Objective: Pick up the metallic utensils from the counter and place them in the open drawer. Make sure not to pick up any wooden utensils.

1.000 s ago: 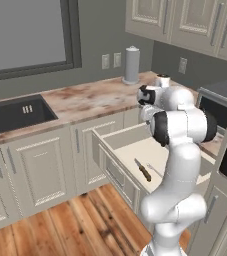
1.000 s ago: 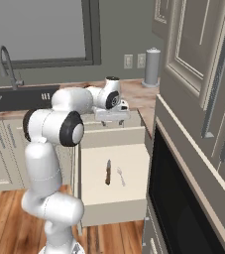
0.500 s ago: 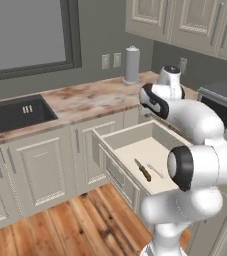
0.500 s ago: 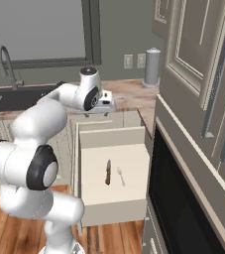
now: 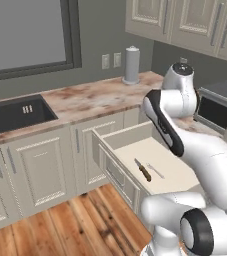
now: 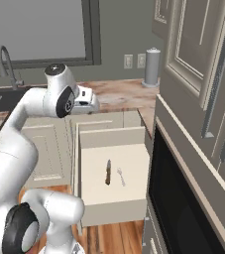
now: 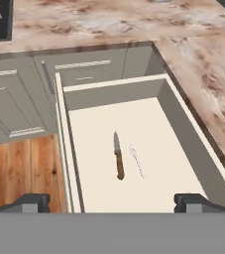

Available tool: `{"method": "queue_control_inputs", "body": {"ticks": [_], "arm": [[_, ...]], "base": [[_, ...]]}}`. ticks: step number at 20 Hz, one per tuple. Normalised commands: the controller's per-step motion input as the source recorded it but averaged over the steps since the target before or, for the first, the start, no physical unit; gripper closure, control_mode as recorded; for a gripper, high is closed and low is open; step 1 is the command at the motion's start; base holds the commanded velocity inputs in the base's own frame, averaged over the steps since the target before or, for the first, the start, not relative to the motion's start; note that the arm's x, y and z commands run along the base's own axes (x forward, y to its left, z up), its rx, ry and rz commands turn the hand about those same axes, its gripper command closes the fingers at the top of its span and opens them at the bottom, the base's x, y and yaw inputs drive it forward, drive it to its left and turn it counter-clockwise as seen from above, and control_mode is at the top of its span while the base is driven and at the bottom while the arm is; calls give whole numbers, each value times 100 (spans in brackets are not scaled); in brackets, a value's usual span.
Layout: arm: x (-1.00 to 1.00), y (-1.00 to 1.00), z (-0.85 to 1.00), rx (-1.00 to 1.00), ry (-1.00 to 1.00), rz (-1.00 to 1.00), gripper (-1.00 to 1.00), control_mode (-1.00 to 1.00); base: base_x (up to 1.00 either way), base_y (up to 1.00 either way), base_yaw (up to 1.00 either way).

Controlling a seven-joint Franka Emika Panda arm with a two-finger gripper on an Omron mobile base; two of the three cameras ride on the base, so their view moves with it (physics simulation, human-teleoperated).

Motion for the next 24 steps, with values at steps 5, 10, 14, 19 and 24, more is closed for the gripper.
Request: {"method": "queue_control_inputs", "body": {"ticks": [5, 10, 14, 19, 24], "arm": [[-87, 1, 70, 0, 0, -7, -100, -100], [-95, 2, -5, 0, -5, 0, -100, -100], [-71, 23, -9, 0, -26, 0, -100, -100], [-51, 15, 0, 0, -19, 3, -100, -100], [-31, 0, 1, 1, -10, 0, -100, -100]], "base": [[0, 0, 0], [0, 0, 0], [0, 0, 0], [0, 0, 0], [0, 0, 0]]}}
